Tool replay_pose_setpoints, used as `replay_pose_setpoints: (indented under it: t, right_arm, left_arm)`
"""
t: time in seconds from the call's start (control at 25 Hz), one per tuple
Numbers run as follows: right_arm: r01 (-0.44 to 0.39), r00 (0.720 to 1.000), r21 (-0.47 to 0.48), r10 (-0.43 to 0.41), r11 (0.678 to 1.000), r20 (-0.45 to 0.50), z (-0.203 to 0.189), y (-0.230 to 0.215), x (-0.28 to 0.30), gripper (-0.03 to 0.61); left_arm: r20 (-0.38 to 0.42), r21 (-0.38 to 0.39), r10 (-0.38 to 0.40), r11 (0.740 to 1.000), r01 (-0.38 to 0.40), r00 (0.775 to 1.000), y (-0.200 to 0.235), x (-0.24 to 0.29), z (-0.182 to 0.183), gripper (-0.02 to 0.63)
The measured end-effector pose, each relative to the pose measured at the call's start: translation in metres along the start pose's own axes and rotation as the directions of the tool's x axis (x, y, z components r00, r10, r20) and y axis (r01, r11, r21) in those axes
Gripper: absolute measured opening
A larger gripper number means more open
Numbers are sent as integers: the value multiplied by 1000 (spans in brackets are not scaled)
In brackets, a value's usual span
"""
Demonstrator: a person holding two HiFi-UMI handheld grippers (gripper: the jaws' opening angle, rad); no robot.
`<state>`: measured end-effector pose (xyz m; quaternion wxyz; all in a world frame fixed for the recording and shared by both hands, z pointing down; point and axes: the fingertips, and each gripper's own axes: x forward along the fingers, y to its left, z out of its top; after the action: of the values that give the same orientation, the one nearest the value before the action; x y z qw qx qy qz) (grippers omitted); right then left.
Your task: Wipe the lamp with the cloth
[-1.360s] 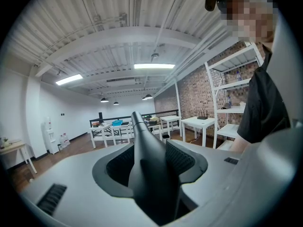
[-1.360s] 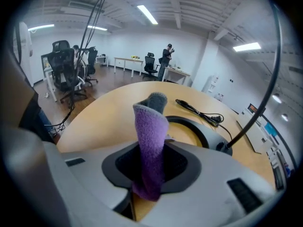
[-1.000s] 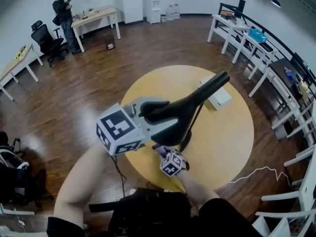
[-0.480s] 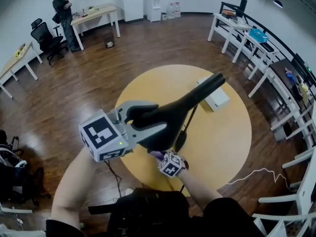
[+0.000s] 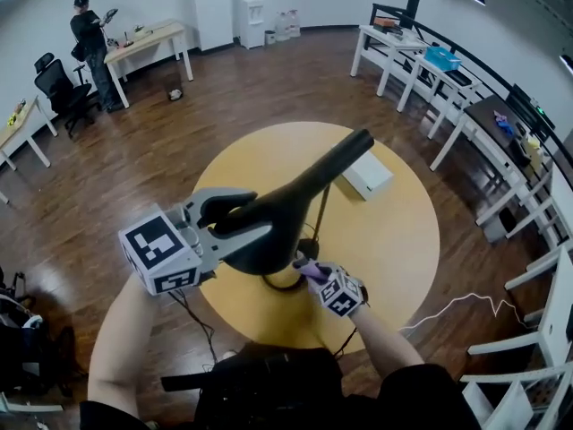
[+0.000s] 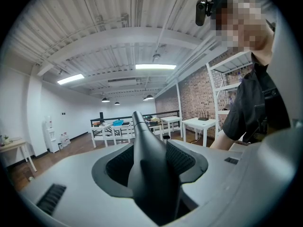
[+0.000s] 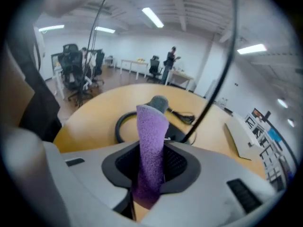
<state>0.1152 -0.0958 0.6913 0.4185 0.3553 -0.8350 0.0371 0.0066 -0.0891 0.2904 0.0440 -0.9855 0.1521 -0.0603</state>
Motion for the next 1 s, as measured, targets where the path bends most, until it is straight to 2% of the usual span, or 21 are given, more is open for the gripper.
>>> replay_pose_setpoints:
  t: [0.08, 0.12, 0.2, 0.28, 0.36, 0.44, 0.48, 0.56, 0.6, 0.64, 0.68, 0.72, 0.76, 0.8, 0.84, 0.88, 0.92, 1.0]
  right_arm:
    - [37, 979, 106, -57, 994, 194, 31, -35, -42, 98]
    - [55, 954, 140, -94, 989, 283, 51, -54, -67, 98]
    - [86, 886, 203, -168, 975, 432, 90, -92, -115, 98]
    - [79, 783, 306, -249, 949, 570, 129, -131, -163, 98]
    - [21, 639, 433, -344, 901, 687, 159, -173, -210, 99]
    - [-94, 498, 519, -411, 850, 763, 184, -211, -249, 100]
    - [-163, 445, 539, -426, 827, 788, 196, -225, -263, 100]
    - [-313, 372, 558, -442, 769, 817, 217, -242, -274, 100]
    - [-398, 343, 564, -453, 723, 823, 223, -246, -272, 100]
    - [-492, 313, 564, -470, 663, 825, 224, -249, -268, 100]
    - [-598, 278, 550, -492, 583, 825, 220, -250, -262, 100]
    - [-714, 232, 504, -515, 485, 825, 214, -251, -254, 100]
    - [-819, 178, 424, -531, 387, 828, 208, -250, -247, 100]
    - [-891, 128, 334, -536, 307, 835, 204, -247, -240, 100]
    - [-929, 97, 267, -527, 256, 844, 203, -242, -232, 100]
    - [-943, 89, 237, -511, 233, 855, 205, -236, -226, 100]
    - [-944, 95, 236, -494, 230, 864, 208, -231, -222, 99]
    - [-933, 119, 258, -460, 252, 880, 212, -222, -220, 98]
  left_arm:
    - [1, 0, -4, 1000, 4, 1000, 0, 0, -1, 213]
    - [2, 1, -6, 1000, 6, 1000, 0, -1, -2, 213]
    - [4, 4, -5, 1000, 5, 1000, 0, -1, -2, 213]
    - [5, 6, -1, 1000, 1, 1000, 1, 0, -3, 213]
    - [5, 7, 3, 1000, -3, 1000, 1, 2, -4, 213]
    - [3, 3, 4, 1000, -4, 1000, 1, 5, -5, 213]
    - [3, -3, 3, 1000, -3, 1000, 1, 5, -5, 213]
    - [4, -22, 3, 1000, -3, 1000, 5, 7, -5, 223]
    - [6, -34, 4, 999, -4, 1000, 7, 8, -6, 224]
    - [9, -44, 3, 999, -2, 1000, 8, 11, -6, 224]
    - [10, -51, -3, 999, 3, 1000, 7, 13, -6, 224]
    - [9, -53, -13, 998, 13, 1000, 5, 16, -6, 223]
    - [7, -54, -23, 998, 23, 1000, 4, 18, -6, 224]
    - [5, -54, -31, 998, 31, 1000, 3, 19, -6, 222]
    - [4, -56, -34, 998, 34, 999, 4, 18, -7, 224]
    - [5, -58, -34, 998, 35, 999, 5, 17, -7, 224]
    - [8, -59, -33, 998, 33, 999, 6, 16, -6, 224]
    - [12, -54, -28, 998, 29, 1000, 7, 14, -5, 223]
